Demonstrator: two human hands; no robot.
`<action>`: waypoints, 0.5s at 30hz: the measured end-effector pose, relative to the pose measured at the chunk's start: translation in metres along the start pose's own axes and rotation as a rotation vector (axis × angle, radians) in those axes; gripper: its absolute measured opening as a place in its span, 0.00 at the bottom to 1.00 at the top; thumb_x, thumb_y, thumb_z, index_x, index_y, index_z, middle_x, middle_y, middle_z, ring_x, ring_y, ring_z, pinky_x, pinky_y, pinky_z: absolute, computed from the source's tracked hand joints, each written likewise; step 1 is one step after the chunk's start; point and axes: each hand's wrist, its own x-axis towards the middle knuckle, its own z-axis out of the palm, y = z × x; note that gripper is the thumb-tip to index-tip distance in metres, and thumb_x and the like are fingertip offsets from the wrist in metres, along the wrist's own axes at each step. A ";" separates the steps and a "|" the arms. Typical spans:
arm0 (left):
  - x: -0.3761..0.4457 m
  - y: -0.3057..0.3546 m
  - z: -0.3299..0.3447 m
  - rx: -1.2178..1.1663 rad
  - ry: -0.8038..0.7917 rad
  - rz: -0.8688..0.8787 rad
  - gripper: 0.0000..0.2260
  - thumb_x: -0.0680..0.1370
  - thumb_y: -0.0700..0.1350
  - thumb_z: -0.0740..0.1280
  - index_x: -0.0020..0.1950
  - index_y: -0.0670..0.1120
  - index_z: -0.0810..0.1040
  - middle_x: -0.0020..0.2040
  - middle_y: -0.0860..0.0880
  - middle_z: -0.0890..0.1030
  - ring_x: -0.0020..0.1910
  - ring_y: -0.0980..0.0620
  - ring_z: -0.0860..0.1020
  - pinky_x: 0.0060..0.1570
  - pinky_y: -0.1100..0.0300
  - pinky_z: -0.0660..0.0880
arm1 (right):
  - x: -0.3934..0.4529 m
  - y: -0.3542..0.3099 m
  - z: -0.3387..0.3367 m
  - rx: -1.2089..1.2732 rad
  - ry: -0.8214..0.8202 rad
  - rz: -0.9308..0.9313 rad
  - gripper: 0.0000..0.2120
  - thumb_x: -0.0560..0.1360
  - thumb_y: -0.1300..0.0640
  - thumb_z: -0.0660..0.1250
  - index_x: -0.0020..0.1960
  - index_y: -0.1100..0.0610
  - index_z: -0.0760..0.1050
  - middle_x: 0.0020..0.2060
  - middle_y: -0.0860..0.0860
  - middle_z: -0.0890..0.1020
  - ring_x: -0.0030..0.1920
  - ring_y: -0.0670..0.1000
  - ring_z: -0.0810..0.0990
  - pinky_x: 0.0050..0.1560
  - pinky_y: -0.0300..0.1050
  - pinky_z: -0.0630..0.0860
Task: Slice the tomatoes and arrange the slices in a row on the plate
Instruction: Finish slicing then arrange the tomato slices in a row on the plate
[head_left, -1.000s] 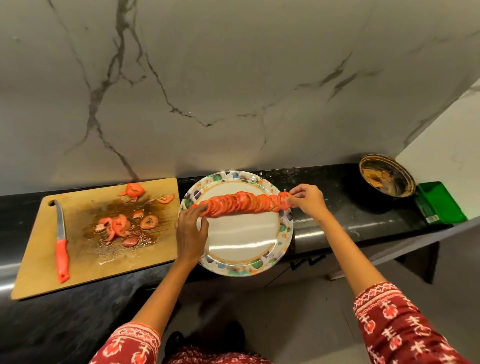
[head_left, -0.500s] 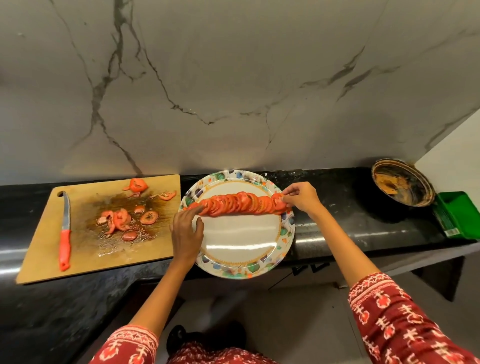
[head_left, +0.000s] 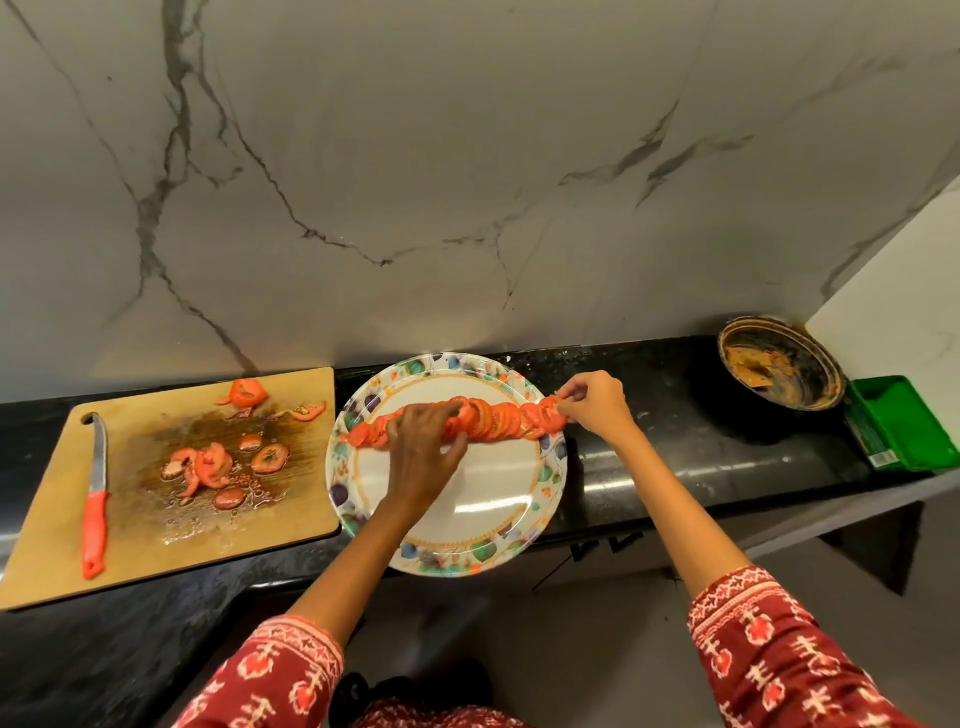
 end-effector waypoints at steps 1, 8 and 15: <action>0.007 0.006 0.005 0.033 -0.073 0.028 0.22 0.71 0.53 0.66 0.63 0.46 0.75 0.57 0.45 0.78 0.59 0.43 0.72 0.55 0.50 0.62 | 0.000 0.002 -0.001 0.010 -0.004 0.003 0.02 0.71 0.64 0.71 0.43 0.60 0.81 0.37 0.55 0.81 0.40 0.52 0.82 0.49 0.51 0.81; 0.066 0.048 0.039 0.257 -0.529 0.020 0.42 0.67 0.59 0.72 0.74 0.53 0.53 0.70 0.50 0.68 0.71 0.45 0.58 0.67 0.44 0.55 | -0.001 0.016 -0.004 0.059 -0.047 0.009 0.04 0.70 0.66 0.71 0.46 0.63 0.81 0.40 0.58 0.83 0.35 0.48 0.79 0.44 0.43 0.80; 0.086 0.048 0.057 0.352 -0.667 0.052 0.42 0.67 0.59 0.72 0.74 0.52 0.53 0.65 0.52 0.73 0.70 0.45 0.59 0.67 0.43 0.53 | 0.003 0.024 -0.003 0.064 -0.082 -0.001 0.06 0.70 0.67 0.71 0.47 0.62 0.81 0.37 0.51 0.80 0.35 0.43 0.77 0.36 0.32 0.75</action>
